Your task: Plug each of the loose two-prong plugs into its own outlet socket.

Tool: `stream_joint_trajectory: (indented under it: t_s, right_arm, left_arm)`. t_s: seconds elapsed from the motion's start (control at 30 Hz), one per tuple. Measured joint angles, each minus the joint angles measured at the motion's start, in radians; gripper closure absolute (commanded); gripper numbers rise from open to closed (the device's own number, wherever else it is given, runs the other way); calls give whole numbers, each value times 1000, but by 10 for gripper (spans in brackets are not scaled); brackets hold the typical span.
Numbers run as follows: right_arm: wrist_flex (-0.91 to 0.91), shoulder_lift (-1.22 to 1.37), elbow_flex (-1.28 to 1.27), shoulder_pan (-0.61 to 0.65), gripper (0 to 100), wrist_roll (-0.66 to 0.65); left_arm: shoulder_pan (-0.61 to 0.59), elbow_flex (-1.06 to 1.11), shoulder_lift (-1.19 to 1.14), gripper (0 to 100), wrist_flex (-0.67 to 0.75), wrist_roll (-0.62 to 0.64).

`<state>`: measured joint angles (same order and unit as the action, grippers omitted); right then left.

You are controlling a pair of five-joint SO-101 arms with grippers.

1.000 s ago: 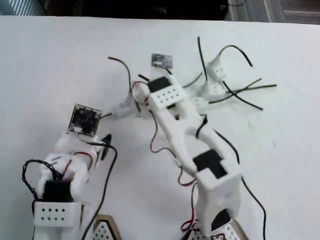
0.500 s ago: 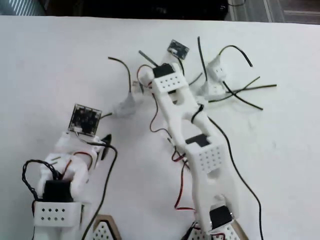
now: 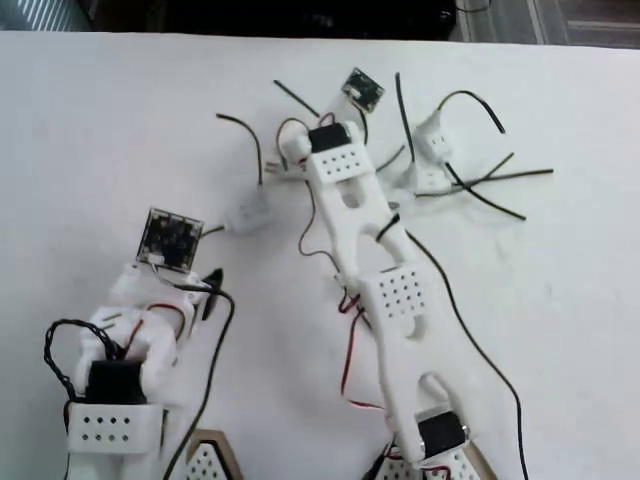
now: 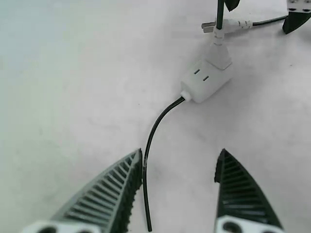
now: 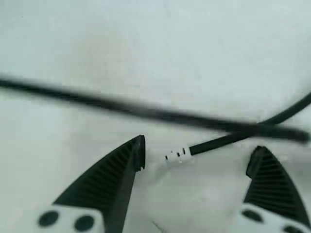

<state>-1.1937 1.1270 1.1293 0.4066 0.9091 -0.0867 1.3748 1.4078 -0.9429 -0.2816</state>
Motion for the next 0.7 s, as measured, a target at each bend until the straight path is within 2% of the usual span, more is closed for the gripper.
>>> stream_joint_trajectory:
  t_s: [0.1,0.23,0.3,0.7]
  right_arm:
    - [-14,46,64,0,703,0]
    - [-63,81,104,-5,875,-31]
    - [-71,92,107,-11,922,-41]
    - [-181,115,158,-18,951,-193]
  left_arm:
    - [0,0,0,755,0,0]
    - [0,0,0,755,0,0]
    - [0,0,0,755,0,0]
    - [0,0,0,755,0,0]
